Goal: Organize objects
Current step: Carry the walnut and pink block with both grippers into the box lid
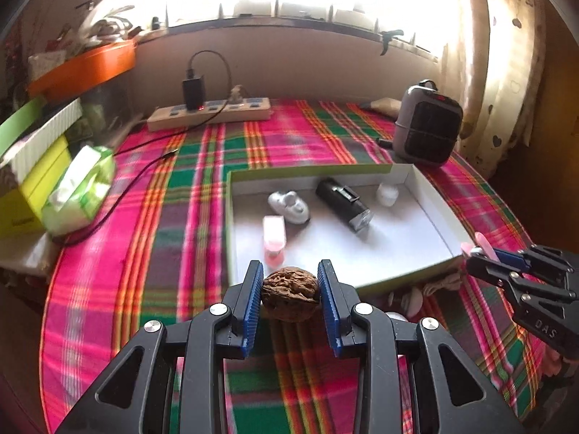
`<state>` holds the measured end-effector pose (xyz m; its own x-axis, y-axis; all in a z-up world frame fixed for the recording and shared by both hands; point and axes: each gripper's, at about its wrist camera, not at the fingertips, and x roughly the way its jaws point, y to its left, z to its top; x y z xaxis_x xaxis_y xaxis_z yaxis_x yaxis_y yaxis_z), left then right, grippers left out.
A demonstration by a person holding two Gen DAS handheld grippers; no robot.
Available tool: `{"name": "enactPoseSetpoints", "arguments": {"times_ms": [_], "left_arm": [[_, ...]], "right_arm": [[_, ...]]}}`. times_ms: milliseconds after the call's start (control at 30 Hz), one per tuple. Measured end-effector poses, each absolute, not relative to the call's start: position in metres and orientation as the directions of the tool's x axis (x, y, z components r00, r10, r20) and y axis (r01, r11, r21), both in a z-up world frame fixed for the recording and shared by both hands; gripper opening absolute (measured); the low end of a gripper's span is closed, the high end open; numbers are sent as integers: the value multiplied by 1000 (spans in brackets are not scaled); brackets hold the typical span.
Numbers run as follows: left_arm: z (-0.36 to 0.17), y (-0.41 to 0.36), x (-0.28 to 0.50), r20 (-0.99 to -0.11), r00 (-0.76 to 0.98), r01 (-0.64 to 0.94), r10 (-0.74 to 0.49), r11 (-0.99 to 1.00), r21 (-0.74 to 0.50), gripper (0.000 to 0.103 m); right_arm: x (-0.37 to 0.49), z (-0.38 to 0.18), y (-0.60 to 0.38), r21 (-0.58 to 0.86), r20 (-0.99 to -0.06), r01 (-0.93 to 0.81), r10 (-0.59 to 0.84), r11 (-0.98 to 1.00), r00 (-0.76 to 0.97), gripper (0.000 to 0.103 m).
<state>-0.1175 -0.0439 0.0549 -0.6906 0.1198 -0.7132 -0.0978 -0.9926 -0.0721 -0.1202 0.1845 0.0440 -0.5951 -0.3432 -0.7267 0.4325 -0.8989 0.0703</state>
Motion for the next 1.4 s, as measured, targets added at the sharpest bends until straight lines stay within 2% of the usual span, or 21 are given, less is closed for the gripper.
{"name": "enactPoseSetpoints", "arguments": {"times_ms": [700,1400], "left_arm": [[38,-26,-185,-761,-633,-135,145,-988,-75,29],[27,-7,-198,-772,-625,-165,114,-986,-12,29]], "right_arm": [[-206,26,162,62,-786,422,-304,-904,-538,19],[-219,9,151,-23,-799,424,-238,-905,-552,19]]}}
